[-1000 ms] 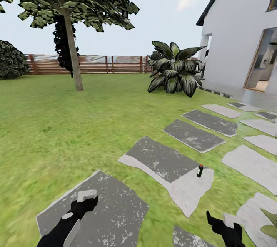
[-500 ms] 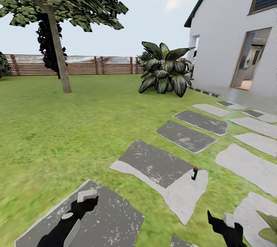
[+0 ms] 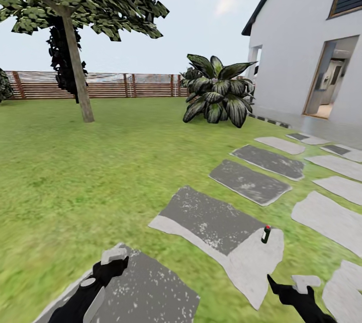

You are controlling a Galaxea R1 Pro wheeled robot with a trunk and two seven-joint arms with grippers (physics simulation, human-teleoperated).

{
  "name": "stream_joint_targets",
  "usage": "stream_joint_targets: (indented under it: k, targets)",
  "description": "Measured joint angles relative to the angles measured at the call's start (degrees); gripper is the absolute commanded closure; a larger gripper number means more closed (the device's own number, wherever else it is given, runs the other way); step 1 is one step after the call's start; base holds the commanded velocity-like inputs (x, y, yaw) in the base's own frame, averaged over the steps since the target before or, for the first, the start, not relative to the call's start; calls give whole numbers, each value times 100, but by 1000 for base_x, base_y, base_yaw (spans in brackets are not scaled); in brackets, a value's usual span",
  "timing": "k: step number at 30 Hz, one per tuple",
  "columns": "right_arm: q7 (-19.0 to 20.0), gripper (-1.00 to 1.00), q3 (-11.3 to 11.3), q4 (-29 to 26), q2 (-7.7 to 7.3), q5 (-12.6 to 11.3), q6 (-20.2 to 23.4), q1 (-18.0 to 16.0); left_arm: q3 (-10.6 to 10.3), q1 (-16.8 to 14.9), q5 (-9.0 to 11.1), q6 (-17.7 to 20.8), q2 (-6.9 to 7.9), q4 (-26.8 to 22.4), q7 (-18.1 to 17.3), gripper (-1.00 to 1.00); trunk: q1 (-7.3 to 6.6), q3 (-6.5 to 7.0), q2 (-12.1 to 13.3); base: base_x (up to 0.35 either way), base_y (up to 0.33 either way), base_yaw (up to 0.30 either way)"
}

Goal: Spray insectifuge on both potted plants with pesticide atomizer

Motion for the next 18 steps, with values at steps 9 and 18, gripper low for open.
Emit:
stream_joint_targets:
  k: [9,18]
  targets:
    - [67,-100,1,1,39,-7,-6,0,2,0,0,-1,0,0,0,-100,0,0,0,234,223,0]
    - [80,-100,-431,-3,55,-212,57,1,1,-1,0,-1,0,1,0,-100,0,0,0,243,227,-60]
